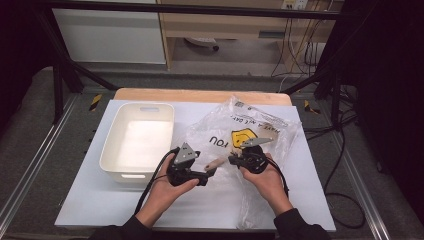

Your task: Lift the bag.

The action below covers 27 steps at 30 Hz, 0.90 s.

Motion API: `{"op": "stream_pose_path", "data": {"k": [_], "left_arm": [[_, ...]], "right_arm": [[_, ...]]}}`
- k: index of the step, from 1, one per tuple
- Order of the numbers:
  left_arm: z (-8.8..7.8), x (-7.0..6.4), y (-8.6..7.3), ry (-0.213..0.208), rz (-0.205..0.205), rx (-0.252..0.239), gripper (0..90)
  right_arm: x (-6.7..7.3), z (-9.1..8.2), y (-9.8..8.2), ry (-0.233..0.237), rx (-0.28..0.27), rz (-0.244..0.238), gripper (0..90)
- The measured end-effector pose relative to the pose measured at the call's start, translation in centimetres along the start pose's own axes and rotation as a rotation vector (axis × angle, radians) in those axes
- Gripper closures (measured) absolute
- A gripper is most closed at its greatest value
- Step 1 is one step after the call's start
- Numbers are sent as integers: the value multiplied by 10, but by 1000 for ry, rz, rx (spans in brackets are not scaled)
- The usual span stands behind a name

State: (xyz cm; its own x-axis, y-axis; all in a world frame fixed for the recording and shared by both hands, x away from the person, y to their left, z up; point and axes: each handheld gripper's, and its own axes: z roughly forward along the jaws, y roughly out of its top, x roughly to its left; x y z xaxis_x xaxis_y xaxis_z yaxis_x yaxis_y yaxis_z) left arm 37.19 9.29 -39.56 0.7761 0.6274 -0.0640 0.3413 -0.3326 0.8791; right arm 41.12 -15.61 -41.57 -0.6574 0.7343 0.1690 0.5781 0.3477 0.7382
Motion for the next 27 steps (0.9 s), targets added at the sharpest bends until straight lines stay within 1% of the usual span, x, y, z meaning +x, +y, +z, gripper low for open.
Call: {"op": "stream_pose_path", "data": {"k": [3,5,6,8,9,11,14,16,18,19,20,23,24,25,26,27], "left_arm": [[-7,1,3,11,1,-21,150],[-13,2,5,30,-6,-36,134],[-16,4,6,36,-10,-48,133],[-24,7,9,48,-14,-66,123],[-27,9,10,61,-19,-67,119],[-35,13,12,90,-28,-67,120],[-46,21,14,117,-48,-88,121],[-53,26,15,142,-49,-89,122],[-59,31,15,159,-55,-89,121],[-62,33,14,174,-58,-88,120],[-64,35,14,191,-55,-82,120],[-69,43,10,234,-46,-78,119],[-71,44,9,243,-51,-86,119],[-73,46,8,252,-48,-85,120],[-74,47,7,259,-50,-86,119],[-76,49,6,267,-48,-80,118]], "right_arm": [[1,1,-3,0,11,-5,900],[2,3,-5,-7,25,-10,900],[2,5,-6,-12,28,-19,900],[3,6,-8,-16,40,-21,900],[3,7,-9,-18,44,-28,900],[4,8,-10,-20,52,-27,900],[5,10,-12,-20,68,-36,900],[5,10,-13,-23,71,-39,900],[6,10,-13,-27,63,-37,897],[6,9,-13,-29,58,-36,879],[6,8,-12,-29,54,-36,844],[8,5,-11,-51,42,-37,733],[8,4,-11,-54,37,-31,691],[8,2,-10,-58,24,-28,645],[9,1,-10,-61,18,-22,578],[9,-1,-9,-65,14,-24,538]]}}
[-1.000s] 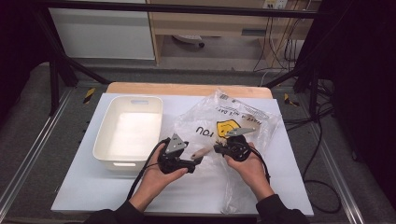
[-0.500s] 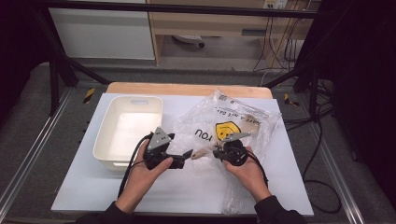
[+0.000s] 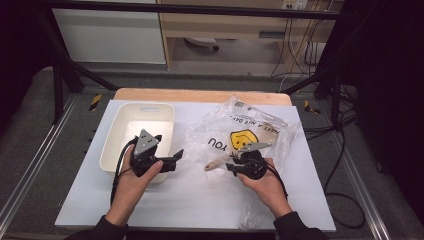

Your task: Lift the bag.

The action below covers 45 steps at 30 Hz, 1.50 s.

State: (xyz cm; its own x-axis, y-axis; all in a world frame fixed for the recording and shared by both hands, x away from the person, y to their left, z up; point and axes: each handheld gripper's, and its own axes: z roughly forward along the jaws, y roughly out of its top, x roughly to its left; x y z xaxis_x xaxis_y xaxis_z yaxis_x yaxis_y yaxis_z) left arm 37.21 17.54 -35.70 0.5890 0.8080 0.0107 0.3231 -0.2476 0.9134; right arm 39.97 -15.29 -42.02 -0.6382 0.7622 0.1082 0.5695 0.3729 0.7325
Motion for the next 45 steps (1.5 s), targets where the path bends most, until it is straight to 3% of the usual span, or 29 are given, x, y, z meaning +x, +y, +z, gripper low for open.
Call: {"op": "stream_pose_path", "data": {"k": [8,13,23,27,35,40,45], "left_arm": [[-10,17,-5,23,-33,-3,107],[-15,24,-9,45,-33,-1,100],[-30,39,-21,91,-58,-10,100],[-35,42,-26,103,-68,-9,100],[-38,40,-33,110,-48,-3,102],[-40,39,-35,106,-47,-4,102],[-40,39,-36,112,-48,-10,102]], "right_arm": [[4,-19,2,-63,-81,4,203],[-3,-35,1,-116,-127,42,91],[-29,-71,-18,-225,-193,150,62],[-36,-78,-30,-269,-179,174,66],[-45,-83,-53,-319,-145,213,62],[-49,-85,-73,-311,-91,253,60],[-49,-81,-89,-274,-21,282,59]]}}
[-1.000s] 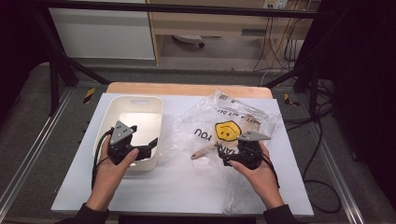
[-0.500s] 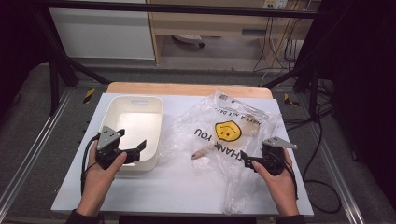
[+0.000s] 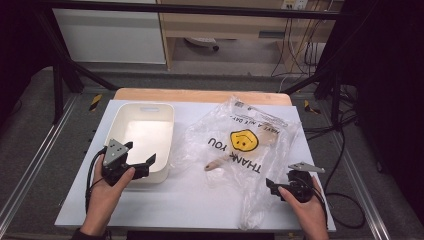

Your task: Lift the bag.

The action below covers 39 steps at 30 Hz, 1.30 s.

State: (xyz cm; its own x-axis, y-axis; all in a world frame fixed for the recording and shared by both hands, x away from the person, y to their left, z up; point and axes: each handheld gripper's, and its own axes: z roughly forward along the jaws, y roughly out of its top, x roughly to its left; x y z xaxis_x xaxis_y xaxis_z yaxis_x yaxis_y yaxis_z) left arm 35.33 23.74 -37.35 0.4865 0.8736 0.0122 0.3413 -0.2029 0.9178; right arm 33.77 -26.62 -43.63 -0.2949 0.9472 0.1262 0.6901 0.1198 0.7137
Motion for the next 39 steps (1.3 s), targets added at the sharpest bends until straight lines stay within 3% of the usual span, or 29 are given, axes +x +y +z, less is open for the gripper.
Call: {"op": "stream_pose_path", "data": {"k": [3,14,23,32,34,36,39], "left_arm": [[1,-1,0,-3,2,1,103],[0,-2,0,-2,5,-6,105],[2,-4,0,-5,5,-4,107],[3,-4,0,-2,4,-4,108],[3,-4,0,-2,6,-3,110],[2,-5,0,-2,8,-5,109],[2,-4,0,0,9,-6,111]], "right_arm": [[0,3,-5,25,31,16,62],[22,18,-4,95,85,-50,57],[46,28,-3,114,109,-139,48],[66,39,1,115,105,-184,42],[71,41,1,101,108,-206,57],[76,42,0,59,108,-252,119],[78,38,-2,81,76,-272,278]]}}
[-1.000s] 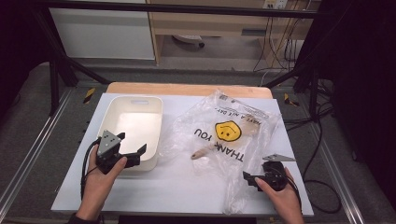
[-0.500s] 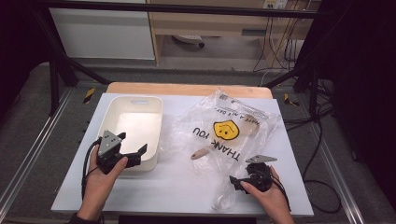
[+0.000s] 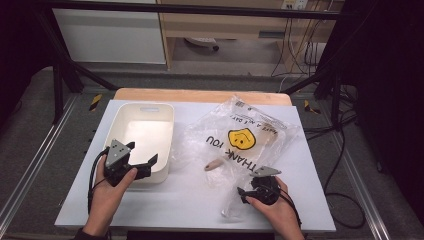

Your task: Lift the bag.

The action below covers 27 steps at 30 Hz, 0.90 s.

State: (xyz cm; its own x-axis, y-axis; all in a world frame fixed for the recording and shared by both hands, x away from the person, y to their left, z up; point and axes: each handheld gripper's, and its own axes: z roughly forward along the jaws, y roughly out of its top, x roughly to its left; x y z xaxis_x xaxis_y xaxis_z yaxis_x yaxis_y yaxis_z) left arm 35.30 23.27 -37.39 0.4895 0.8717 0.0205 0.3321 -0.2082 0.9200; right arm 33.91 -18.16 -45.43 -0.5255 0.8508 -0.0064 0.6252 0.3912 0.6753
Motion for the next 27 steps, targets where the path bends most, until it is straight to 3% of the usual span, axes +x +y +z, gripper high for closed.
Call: {"op": "stream_pose_path", "data": {"k": [6,14,21,27], "left_arm": [[-1,0,1,2,2,-3,111],[0,0,1,4,2,2,113],[-1,-1,3,4,1,-5,113],[0,-5,5,-4,9,-5,113]], "right_arm": [[2,-3,-1,39,-27,-51,584],[4,-3,2,83,-23,-91,864],[-3,-8,1,106,0,-85,900],[-20,-20,-7,80,20,-57,900]]}}
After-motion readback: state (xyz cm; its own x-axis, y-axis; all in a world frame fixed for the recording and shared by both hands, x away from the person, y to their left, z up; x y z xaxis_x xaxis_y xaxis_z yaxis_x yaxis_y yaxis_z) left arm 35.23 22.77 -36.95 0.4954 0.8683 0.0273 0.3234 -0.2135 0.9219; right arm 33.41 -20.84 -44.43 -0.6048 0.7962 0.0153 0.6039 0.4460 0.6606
